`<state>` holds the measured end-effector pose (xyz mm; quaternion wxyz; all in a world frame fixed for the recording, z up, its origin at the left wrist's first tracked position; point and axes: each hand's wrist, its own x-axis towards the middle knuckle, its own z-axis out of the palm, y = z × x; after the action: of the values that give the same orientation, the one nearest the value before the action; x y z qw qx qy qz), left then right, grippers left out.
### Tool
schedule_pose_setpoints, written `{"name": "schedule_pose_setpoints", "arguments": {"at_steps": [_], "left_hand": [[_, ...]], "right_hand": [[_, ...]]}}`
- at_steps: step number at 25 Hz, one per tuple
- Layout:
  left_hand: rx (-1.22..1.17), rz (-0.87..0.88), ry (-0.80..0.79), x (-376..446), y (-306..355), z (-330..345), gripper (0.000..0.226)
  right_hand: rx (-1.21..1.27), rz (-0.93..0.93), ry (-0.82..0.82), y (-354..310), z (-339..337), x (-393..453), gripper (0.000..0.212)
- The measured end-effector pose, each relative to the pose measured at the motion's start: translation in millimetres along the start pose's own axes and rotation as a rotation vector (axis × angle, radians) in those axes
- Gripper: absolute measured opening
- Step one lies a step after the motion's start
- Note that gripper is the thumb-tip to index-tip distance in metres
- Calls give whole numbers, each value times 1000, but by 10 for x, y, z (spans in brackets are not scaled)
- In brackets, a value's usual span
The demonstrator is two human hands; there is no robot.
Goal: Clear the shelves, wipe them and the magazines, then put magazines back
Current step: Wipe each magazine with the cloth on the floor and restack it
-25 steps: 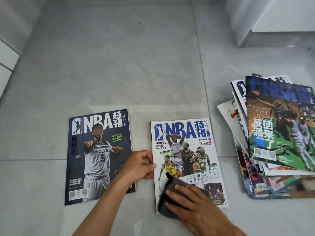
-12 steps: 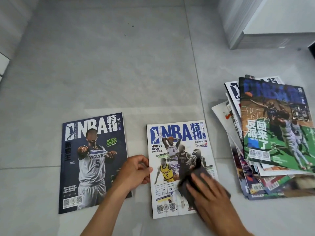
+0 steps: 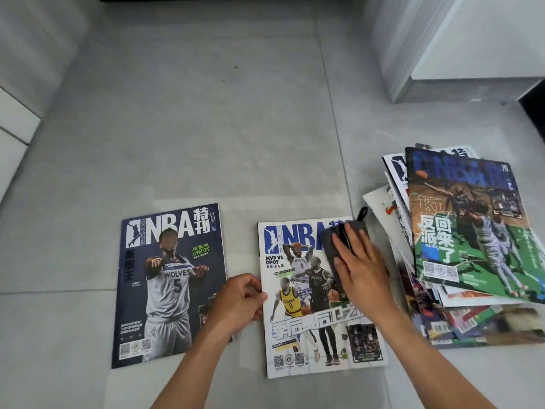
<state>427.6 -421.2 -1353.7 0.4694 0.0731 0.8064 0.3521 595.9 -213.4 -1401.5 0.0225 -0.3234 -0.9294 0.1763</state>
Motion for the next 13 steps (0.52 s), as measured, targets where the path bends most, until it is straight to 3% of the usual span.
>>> {"name": "schedule_pose_setpoints", "arguments": {"at_steps": [6, 8, 10, 11, 13], "left_hand": [[93, -26, 145, -162, 99, 194, 14], [-34, 27, -79, -345, 135, 285, 49], [-4, 120, -377, -498, 143, 370, 85], [84, 163, -435, -534, 124, 411, 92], [192, 197, -328, -556, 109, 448, 81]], "right_hand": [[-158, 74, -60, -292, 54, -1435, 59], [-145, 70, -56, -468, 74, -1473, 46], [-99, 72, -100, -586, 48, -1278, 63], [-57, 66, -100, -608, 24, -1123, 70], [132, 126, -56, -640, -56, -763, 69]]}}
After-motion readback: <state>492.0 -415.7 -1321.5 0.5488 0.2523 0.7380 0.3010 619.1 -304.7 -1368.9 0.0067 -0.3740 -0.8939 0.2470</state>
